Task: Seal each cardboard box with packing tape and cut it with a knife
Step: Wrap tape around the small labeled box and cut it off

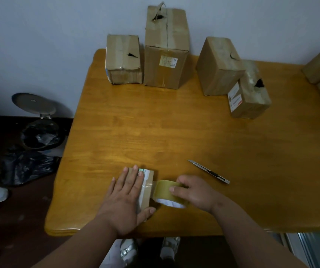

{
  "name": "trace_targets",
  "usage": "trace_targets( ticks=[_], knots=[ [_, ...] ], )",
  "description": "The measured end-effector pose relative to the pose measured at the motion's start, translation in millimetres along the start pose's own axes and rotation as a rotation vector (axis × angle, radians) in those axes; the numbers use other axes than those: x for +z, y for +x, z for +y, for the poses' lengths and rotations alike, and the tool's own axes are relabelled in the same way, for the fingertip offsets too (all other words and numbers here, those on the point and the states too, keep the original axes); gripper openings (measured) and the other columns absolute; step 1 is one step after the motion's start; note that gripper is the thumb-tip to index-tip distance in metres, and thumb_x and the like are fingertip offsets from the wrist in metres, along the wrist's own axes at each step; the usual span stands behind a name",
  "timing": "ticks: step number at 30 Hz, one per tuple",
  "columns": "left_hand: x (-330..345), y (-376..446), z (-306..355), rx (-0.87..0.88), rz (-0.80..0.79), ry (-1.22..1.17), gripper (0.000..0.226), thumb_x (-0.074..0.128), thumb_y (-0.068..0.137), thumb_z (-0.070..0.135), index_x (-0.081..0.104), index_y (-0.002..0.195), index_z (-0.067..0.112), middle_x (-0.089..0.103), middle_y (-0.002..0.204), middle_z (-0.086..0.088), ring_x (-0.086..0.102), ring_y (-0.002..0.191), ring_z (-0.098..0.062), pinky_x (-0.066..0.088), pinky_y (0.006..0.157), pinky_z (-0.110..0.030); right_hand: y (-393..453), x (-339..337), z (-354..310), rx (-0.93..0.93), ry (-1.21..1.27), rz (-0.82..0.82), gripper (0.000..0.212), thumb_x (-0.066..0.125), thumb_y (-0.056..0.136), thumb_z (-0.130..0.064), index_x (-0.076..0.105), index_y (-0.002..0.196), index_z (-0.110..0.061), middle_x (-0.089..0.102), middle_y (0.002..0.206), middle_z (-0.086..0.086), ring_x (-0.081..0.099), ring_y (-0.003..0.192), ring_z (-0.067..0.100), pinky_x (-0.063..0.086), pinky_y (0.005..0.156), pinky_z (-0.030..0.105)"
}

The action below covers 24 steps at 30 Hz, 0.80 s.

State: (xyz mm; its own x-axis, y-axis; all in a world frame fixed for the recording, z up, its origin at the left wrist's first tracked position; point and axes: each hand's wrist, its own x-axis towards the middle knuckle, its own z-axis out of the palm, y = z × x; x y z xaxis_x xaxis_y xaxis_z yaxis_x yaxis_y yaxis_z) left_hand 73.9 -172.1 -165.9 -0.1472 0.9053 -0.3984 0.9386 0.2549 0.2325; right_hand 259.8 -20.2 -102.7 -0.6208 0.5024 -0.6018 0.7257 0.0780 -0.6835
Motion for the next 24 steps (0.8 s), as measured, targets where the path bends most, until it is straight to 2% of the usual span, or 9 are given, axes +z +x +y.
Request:
trace_targets(
  ticks=[7, 9, 11, 14, 16, 17, 20, 22, 24],
  knots=[
    [-1, -1, 3, -0.052, 0.016, -0.026, 0.095, -0.001, 0.071, 0.087, -0.045, 0.135, 0.033, -0.053, 0.143, 0.012, -0.05, 0.131, -0.011, -0.017, 0.116, -0.04, 0, -20, 16, 0.017, -0.149, 0.072, 0.033, 0.065, 0.084, -0.058, 0.048, 0.071, -0.032, 0.047, 0.073, -0.013, 0.045, 0.065, 0.001, 0.032, 0.058, 0.021],
    [-1, -1, 5, -0.086, 0.032, -0.045, 0.096, -0.002, 0.07, 0.086, -0.042, 0.139, 0.032, -0.051, 0.145, 0.012, -0.048, 0.133, -0.01, -0.016, 0.117, -0.04, 1, -19, 16, -0.004, -0.137, 0.074, 0.03, 0.064, 0.086, -0.055, 0.047, 0.072, -0.033, 0.046, 0.074, -0.014, 0.044, 0.067, 0.001, 0.031, 0.059, 0.021],
    [-1, -2, 7, -0.142, 0.061, -0.044, 0.101, -0.001, 0.069, 0.088, -0.034, 0.146, 0.031, -0.047, 0.148, 0.014, -0.043, 0.137, -0.01, -0.014, 0.118, -0.039, 2, -20, 16, -0.04, -0.105, 0.087, 0.03, 0.064, 0.09, -0.045, 0.054, 0.074, -0.021, 0.045, 0.071, -0.007, 0.043, 0.063, 0.007, 0.032, 0.059, 0.026],
    [-12, -4, 15, -0.241, 0.127, -0.012, 0.112, 0.015, 0.064, 0.094, -0.001, 0.156, 0.031, -0.012, 0.164, 0.01, -0.009, 0.149, -0.017, 0.0, 0.115, -0.041, 5, -24, 9, -0.045, -0.122, 0.083, 0.025, 0.061, 0.093, -0.033, 0.054, 0.074, -0.019, 0.045, 0.068, -0.005, 0.043, 0.064, 0.012, 0.03, 0.065, 0.028],
    [-27, -2, 22, -0.26, 0.148, 0.017, 0.117, 0.027, 0.057, 0.097, 0.023, 0.152, 0.03, 0.019, 0.16, 0.005, 0.013, 0.145, -0.021, 0.003, 0.113, -0.045, 9, -28, 4, -0.041, -0.221, 0.082, 0.023, 0.06, 0.092, -0.031, 0.051, 0.072, -0.025, 0.05, 0.072, -0.006, 0.051, 0.079, 0.016, 0.031, 0.077, 0.03],
    [-34, 2, 25, -0.226, 0.169, 0.036, 0.116, 0.031, 0.056, 0.096, 0.027, 0.15, 0.029, 0.024, 0.158, 0.003, 0.016, 0.145, -0.022, 0.002, 0.114, -0.046, 12, -31, 1, -0.042, -0.275, 0.079, 0.021, 0.06, 0.092, -0.03, 0.051, 0.073, -0.027, 0.053, 0.078, -0.007, 0.052, 0.091, 0.017, 0.031, 0.084, 0.032],
    [-54, 25, 33, 0.022, 0.184, -0.108, 0.096, 0.053, 0.073, 0.073, 0.021, 0.153, 0.028, 0.022, 0.159, 0.004, 0.018, 0.147, -0.018, 0.007, 0.119, -0.038, 18, -36, -4, -0.052, -0.354, 0.047, 0.013, 0.058, 0.092, -0.028, 0.052, 0.08, -0.03, 0.048, 0.091, -0.008, 0.043, 0.108, 0.019, 0.028, 0.1, 0.037],
    [-67, 45, 43, 0.107, 0.039, -0.324, 0.08, 0.064, 0.086, 0.045, 0.023, 0.153, 0.028, 0.031, 0.156, 0.004, 0.033, 0.14, -0.015, 0.023, 0.113, -0.024, 21, -38, -5, -0.044, -0.349, 0.036, 0.019, 0.058, 0.091, -0.028, 0.049, 0.076, -0.034, 0.042, 0.092, -0.009, 0.038, 0.11, 0.022, 0.027, 0.103, 0.041],
    [-76, 62, 51, 0.099, -0.145, -0.405, 0.065, 0.064, 0.09, 0.03, 0.035, 0.148, 0.027, 0.048, 0.145, 0.0, 0.048, 0.128, -0.016, 0.036, 0.103, -0.022, 23, -40, -4, -0.048, -0.324, 0.068, 0.016, 0.058, 0.092, -0.028, 0.051, 0.079, -0.034, 0.045, 0.105, -0.009, 0.035, 0.119, 0.022, 0.024, 0.105, 0.04]
  ],
)
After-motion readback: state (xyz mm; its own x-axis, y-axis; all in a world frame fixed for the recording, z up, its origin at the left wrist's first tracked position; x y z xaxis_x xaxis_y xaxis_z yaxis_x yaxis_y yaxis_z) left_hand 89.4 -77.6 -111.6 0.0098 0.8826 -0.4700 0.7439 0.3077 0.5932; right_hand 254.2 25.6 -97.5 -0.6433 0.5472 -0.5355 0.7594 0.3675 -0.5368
